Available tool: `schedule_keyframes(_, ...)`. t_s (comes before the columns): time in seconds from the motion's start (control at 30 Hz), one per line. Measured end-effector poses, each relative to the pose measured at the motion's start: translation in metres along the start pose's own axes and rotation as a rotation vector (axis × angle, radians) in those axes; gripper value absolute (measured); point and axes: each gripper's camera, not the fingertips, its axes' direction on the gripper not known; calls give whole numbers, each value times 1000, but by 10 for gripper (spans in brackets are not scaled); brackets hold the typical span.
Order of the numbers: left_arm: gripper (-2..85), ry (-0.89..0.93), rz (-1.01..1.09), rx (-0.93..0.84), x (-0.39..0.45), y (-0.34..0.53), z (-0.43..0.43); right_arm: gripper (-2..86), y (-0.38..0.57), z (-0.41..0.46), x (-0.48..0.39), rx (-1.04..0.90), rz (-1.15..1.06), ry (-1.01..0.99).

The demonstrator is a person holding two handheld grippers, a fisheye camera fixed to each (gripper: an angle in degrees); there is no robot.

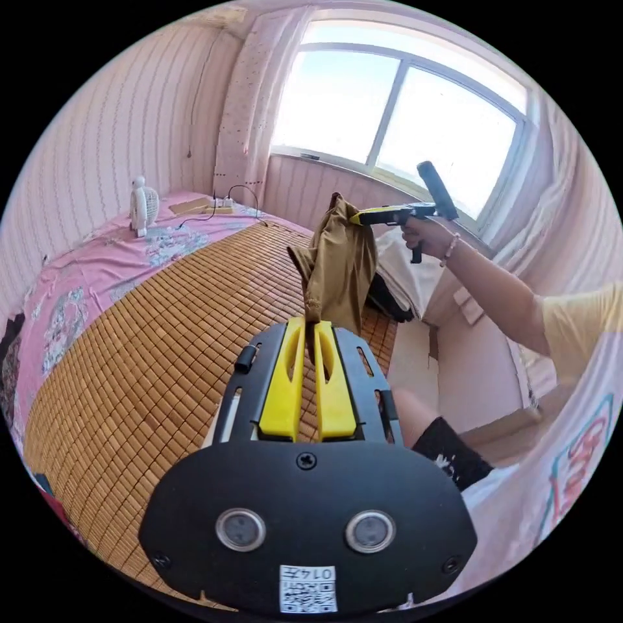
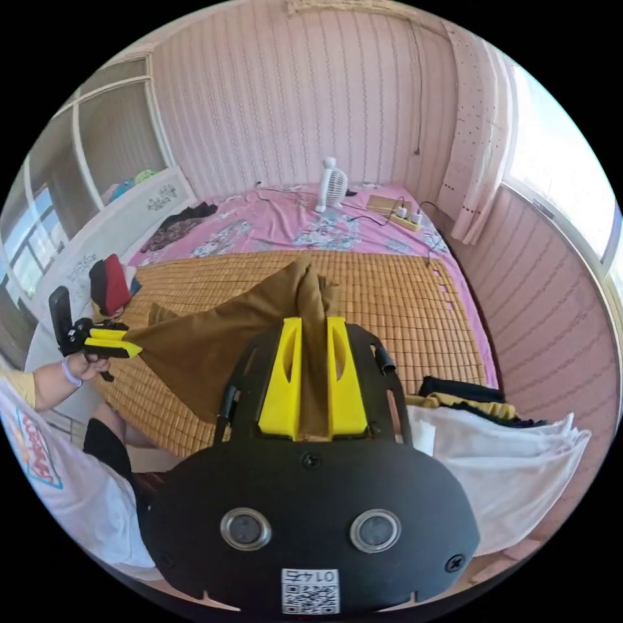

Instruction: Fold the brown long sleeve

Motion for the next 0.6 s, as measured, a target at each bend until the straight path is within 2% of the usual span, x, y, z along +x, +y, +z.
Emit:
schedule_keyframes(0.07, 9, 35, -131, -11, -30, -39, 34, 140, -59, 24, 46, -30, 121, 136)
schedule_keyframes(0.13, 10, -32, -212, -7, -56, -62, 59, 146, -85, 42, 61, -85, 222, 189)
schedule_keyframes(0.2, 6, -90, -334, -53, -83, -63, 71, 140, -89, 52, 42, -64, 224, 204)
schedule_keyframes(0.33, -7, -87, -380, 22, -87, -28, 39, 84, -44, 70, -119, 26, -93, 333)
schedule_keyframes(0.47, -9, -135, -393, 130, -57, 28, -30, 23, 49, 91, -312, 56, -111, 478)
schedule_keyframes(0.6, -10, -139, -479, 286, -18, 93, -117, -4, 100, 81, -442, 39, -144, 430)
